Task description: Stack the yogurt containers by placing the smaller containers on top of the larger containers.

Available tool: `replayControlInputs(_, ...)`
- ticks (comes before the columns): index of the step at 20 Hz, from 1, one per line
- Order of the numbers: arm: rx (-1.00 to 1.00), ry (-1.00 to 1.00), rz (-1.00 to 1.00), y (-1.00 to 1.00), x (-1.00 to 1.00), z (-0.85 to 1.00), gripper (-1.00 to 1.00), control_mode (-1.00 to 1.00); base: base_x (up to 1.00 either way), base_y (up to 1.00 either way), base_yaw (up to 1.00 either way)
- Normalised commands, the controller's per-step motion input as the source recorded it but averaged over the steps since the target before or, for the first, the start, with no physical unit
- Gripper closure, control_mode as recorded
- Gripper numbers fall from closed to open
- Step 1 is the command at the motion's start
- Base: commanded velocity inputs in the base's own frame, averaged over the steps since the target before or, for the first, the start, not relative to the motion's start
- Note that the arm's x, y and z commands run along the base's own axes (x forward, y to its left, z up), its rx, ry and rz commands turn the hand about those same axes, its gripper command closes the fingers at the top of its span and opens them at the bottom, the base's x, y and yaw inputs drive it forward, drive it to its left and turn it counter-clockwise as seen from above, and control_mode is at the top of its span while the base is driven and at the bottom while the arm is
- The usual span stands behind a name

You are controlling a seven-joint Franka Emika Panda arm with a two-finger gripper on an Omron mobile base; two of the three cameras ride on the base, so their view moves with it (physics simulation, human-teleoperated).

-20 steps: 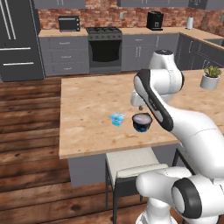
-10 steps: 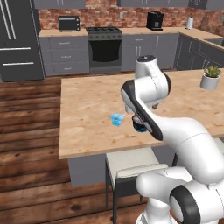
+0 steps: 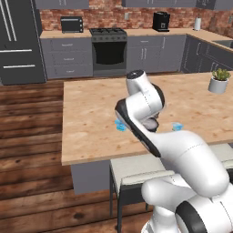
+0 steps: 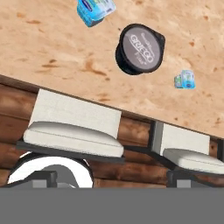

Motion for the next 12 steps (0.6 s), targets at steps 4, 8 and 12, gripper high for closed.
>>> replayControlInputs(4, -0.10, 0.00, 0.00, 0.02, 0.00, -0.27, -1.00, -1.00, 0.00, 0.00, 0.00)
replayControlInputs(8, -0.10, 0.00, 0.00, 0.05, 0.00, -0.25, -1.00, -1.00, 0.00, 0.00, 0.00)
replayControlInputs(12, -0.05, 0.00, 0.00, 0.00, 0.08, -0.16, -1.00, -1.00, 0.00, 0.00, 0.00)
